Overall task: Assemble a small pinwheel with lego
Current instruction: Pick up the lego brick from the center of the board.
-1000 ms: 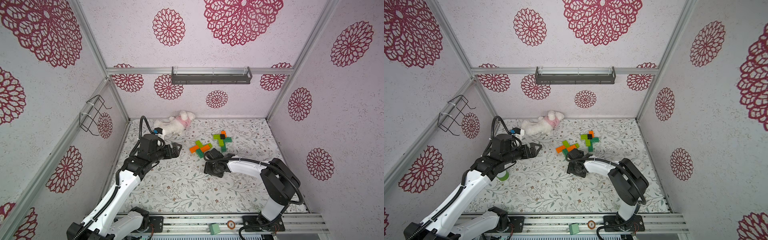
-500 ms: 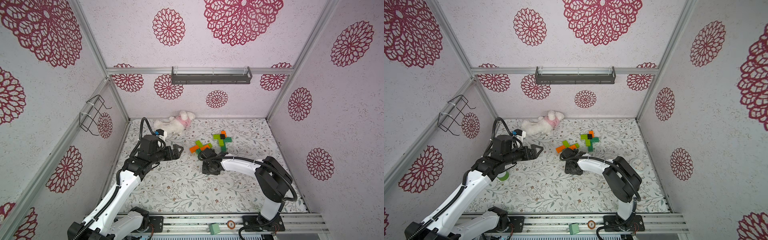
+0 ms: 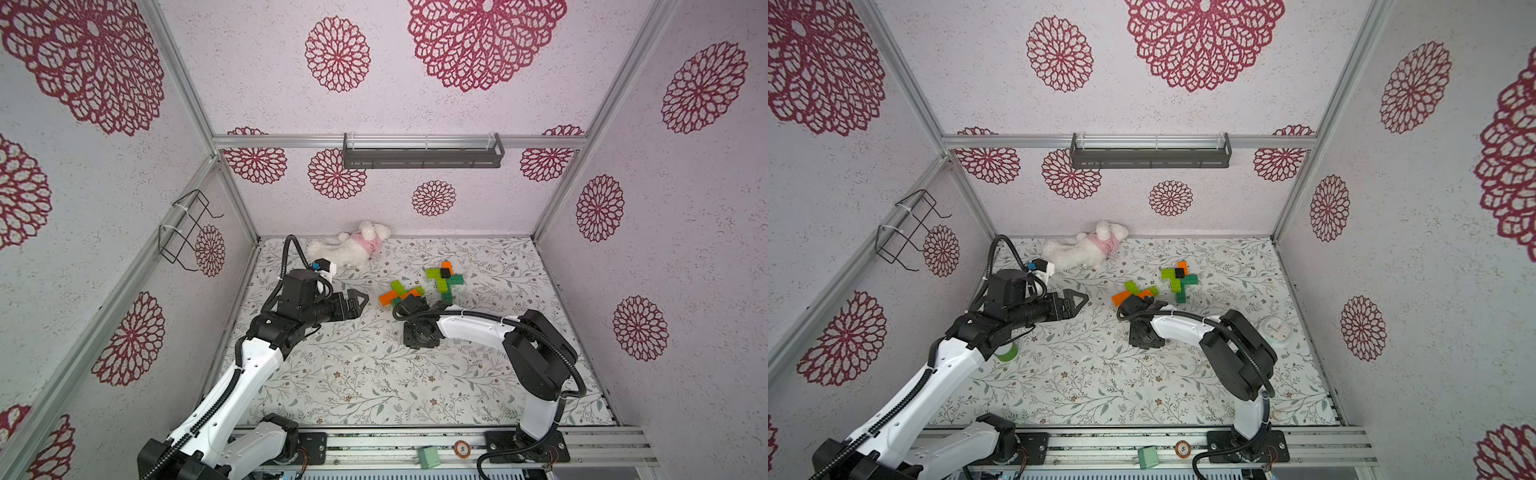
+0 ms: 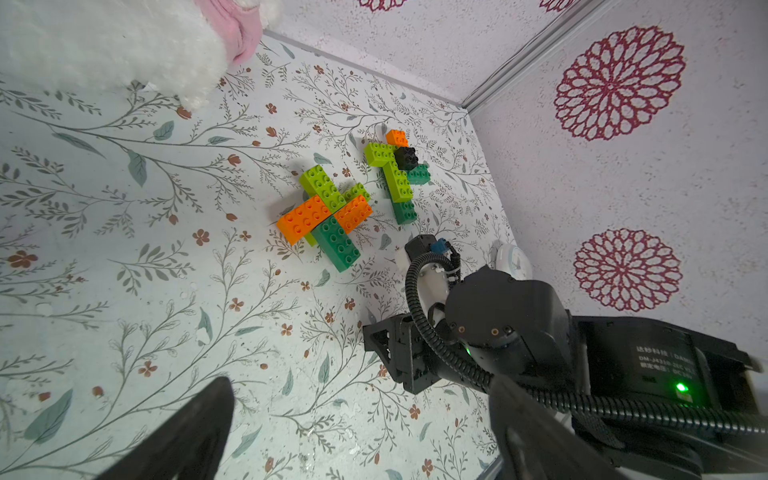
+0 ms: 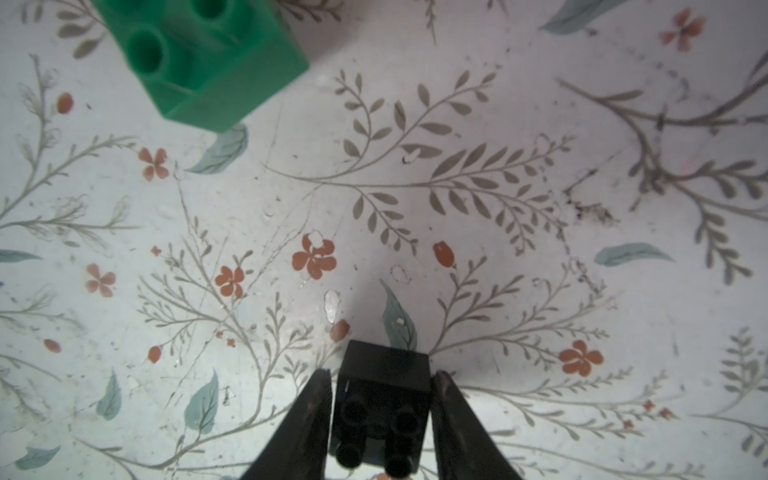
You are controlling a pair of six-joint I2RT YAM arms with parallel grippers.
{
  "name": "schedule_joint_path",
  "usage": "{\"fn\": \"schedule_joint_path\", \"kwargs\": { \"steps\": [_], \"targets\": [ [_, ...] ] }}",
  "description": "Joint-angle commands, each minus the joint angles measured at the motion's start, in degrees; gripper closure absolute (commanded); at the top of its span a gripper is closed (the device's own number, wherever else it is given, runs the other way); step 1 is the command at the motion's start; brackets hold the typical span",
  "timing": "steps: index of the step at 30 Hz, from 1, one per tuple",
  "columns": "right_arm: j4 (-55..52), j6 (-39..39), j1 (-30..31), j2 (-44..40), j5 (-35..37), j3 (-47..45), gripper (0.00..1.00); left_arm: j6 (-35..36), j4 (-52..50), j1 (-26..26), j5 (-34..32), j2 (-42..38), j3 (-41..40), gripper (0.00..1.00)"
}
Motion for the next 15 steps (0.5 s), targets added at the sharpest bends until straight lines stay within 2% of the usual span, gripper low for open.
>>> {"fn": "schedule_joint_path", "kwargs": {
  "steps": [1, 6, 15],
  "targets": [
    [-0.88, -0.64, 0.24, -0.26, 0.37, 0.29, 0.62, -0.14, 1.11, 0.47, 0.65, 0.16, 0.03, 0.03],
    [-0.87, -0.53, 0.31, -0.64, 0.72, -0.43, 0.67, 0.0, 0.95, 0.52, 0.62, -0.07, 0.08, 0.03],
    [-1.75, -3.06, 0.33, -1.44, 2.56, 0.24, 0.7, 0.08, 0.76, 0.52, -0.02, -0.11, 0.11, 0.03]
  ]
}}
